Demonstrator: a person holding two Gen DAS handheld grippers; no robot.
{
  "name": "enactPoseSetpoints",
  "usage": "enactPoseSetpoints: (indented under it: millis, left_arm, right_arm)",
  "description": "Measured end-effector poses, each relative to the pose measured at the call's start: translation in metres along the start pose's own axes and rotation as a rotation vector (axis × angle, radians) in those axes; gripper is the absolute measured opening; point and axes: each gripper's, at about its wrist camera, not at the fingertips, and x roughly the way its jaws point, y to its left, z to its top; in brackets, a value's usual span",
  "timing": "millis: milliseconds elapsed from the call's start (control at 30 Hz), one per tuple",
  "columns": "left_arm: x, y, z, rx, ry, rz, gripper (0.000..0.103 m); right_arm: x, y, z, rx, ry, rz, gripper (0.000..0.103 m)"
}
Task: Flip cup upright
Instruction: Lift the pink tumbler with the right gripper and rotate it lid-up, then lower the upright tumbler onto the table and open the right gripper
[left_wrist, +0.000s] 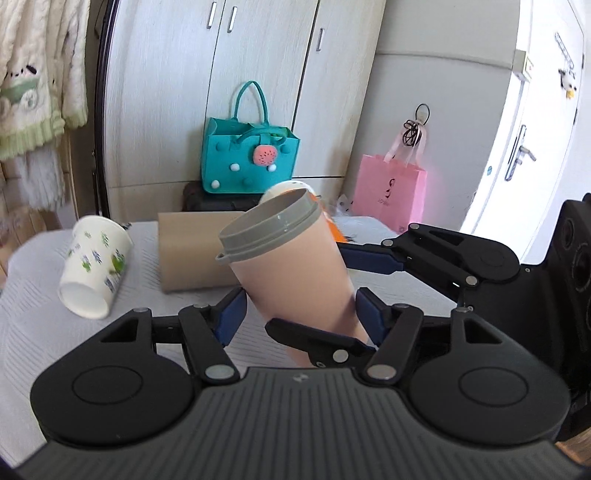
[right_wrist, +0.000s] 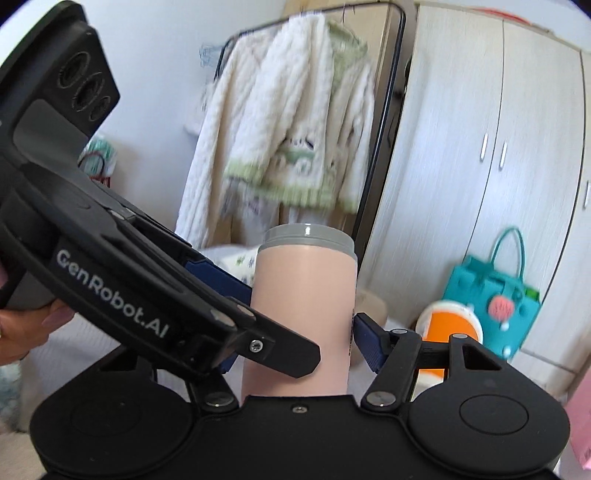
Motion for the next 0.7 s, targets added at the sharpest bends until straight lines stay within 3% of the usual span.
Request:
enactPoseSetpoints:
  millis: [367, 600, 700]
  left_arm:
    - [0.015, -0.008, -0.012, 0.09, -0.003, -0.031, 0.056]
    - [0.017, -0.015, -0.013, 0.078, 0.001, -0.033, 0.058]
    - [0.017, -0.014, -0.014, 0.061, 0.012, -0.043, 0.065]
  right_arm:
    - [0.014, -0.008, -0.012, 0.046, 0.055, -0.024, 0.068]
    - [0.011, -0.013, -0.018, 0.066, 0.069, -0.027, 0.068]
    - [0.007, -0.008, -0.019, 0.035, 0.064, -0.051, 0.08]
